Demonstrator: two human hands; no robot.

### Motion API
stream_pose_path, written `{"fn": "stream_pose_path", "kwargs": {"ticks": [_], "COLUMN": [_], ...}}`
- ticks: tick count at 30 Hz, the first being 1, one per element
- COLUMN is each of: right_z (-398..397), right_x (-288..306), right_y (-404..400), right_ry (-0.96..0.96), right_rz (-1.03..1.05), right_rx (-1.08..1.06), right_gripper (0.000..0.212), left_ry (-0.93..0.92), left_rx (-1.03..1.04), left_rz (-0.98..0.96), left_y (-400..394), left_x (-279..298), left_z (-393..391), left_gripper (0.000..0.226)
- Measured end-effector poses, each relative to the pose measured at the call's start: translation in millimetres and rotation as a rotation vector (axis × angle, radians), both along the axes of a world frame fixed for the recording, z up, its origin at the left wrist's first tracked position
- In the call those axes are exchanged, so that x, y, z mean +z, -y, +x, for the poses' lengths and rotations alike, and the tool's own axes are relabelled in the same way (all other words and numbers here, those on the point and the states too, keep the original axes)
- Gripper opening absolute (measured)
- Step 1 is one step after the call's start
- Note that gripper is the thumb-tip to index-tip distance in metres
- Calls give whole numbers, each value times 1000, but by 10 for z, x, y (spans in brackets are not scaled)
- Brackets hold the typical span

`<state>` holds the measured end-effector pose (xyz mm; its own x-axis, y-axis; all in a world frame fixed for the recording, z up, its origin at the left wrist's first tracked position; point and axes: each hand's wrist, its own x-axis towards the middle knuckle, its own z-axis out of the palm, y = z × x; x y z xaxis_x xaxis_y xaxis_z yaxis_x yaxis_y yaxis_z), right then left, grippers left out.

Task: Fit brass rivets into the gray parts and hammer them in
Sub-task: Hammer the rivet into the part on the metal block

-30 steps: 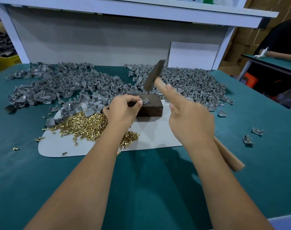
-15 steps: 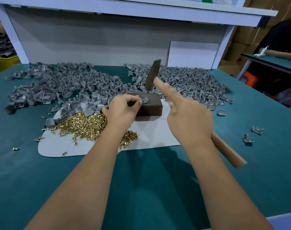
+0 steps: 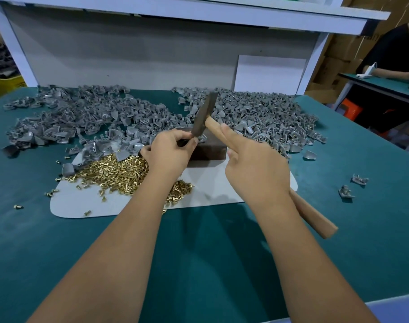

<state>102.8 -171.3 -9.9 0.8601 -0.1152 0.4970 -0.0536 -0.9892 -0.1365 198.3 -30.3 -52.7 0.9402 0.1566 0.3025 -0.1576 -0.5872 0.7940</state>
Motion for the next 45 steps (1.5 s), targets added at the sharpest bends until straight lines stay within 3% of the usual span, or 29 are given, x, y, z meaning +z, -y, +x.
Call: {"fn": "stream_pose_path", "kwargs": {"ticks": [7, 12, 16, 20, 25, 35, 38, 41, 45], "right_z": [-51, -29, -33, -28, -42, -10, -9, 12, 83], "right_x": [25, -22, -12, -42, -22, -69, -92, -111, -150], "right_y": [31, 77, 53, 18, -36, -19, 6, 56, 210], "right_ry": [157, 43, 110, 58, 116, 44, 117, 218, 74], "right_rz": [42, -10, 18, -49, -37, -11, 35, 68, 115], "right_rx": [-48, -19, -38, -39, -74, -26, -57, -111, -221], "right_gripper": [56, 71, 59, 75, 71, 76, 74, 74, 59], "left_ry": [42, 12, 24, 8, -2, -4, 8, 1, -41], "left_rx": [-6, -5, -2, 10, 13, 2, -17, -28, -117], "left_rz": [19, 35, 23, 22, 29, 14, 24, -1, -195], "left_y": [-4, -1, -2, 5, 6, 9, 9, -9, -62], "left_x": [-28, -20, -30, -8, -4, 15, 22, 30, 74], "left_z": [8, 30, 42, 22, 14, -6, -15, -21, -35], "left_gripper": [7, 18, 18, 25, 13, 24, 18, 10, 19]}}
